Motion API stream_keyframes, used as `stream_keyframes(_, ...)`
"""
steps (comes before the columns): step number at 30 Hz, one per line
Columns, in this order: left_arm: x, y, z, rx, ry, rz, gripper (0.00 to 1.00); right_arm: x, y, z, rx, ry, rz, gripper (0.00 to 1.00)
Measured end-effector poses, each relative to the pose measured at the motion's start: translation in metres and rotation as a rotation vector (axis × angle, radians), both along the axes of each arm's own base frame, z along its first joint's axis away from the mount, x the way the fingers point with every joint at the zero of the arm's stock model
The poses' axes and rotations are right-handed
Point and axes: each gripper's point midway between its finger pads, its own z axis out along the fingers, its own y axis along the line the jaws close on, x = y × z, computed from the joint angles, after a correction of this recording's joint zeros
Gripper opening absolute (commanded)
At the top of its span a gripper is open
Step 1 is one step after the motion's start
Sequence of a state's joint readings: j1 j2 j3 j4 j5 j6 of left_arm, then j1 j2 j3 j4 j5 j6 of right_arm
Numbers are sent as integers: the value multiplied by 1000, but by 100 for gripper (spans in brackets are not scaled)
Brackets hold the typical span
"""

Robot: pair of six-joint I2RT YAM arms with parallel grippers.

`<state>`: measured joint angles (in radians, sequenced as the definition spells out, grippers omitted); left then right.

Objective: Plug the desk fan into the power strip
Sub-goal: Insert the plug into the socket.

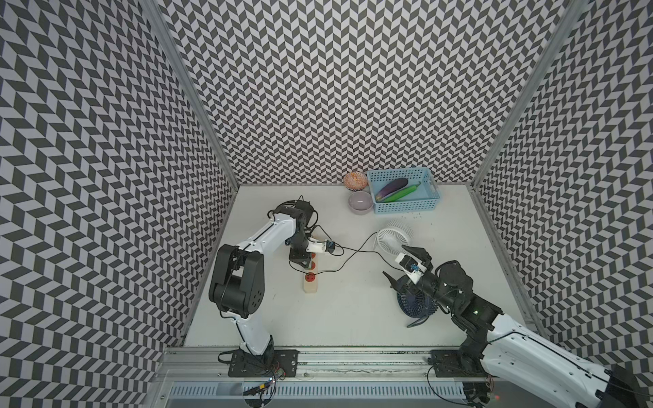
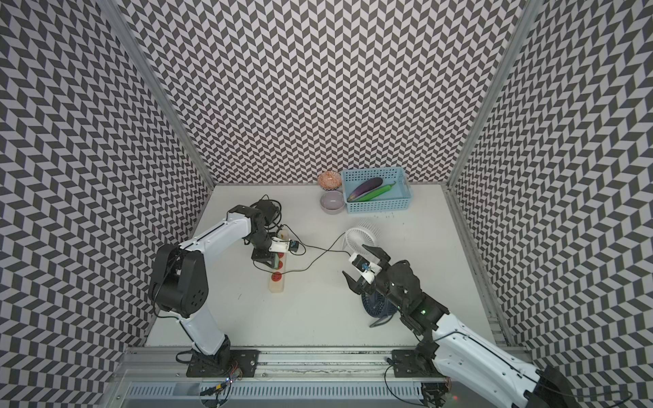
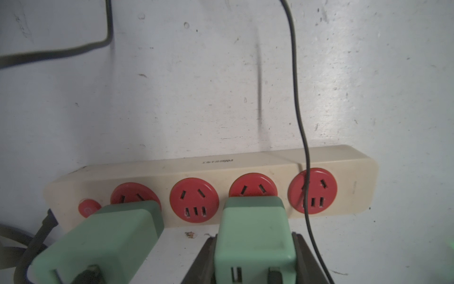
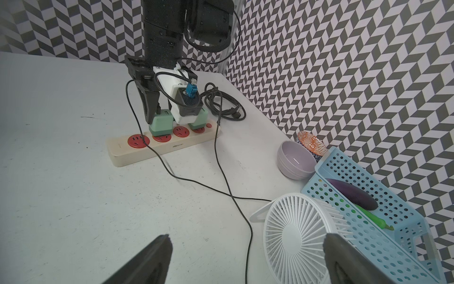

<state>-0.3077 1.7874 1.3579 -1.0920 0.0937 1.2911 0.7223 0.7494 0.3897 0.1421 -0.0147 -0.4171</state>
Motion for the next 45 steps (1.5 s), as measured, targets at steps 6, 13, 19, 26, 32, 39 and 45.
stream_keyframes(6,0,-1,-1,1,3,5,0,0,0,2,6,-6,-1,100)
stream_keyframes(13,-1,-6,-3,5,5,9,0,1,0,6,15,-17,-1,100)
stream_keyframes(19,-6,-5,-10,5,-4,27,0,1,0,5,16,-18,-2,100)
stream_keyframes(26,-8,-4,-11,-32,-64,36,0,1,-2,1,11,-12,-6,100)
stream_keyframes(32,-6,-3,-13,-55,-51,50,0,1,-2,1,12,-13,-7,100)
stream_keyframes(39,-5,-4,-15,-81,-38,62,0,2,-2,1,11,-13,-10,100)
stream_keyframes(45,-7,-4,-15,-112,-82,69,0,2,-3,1,11,-15,-15,100)
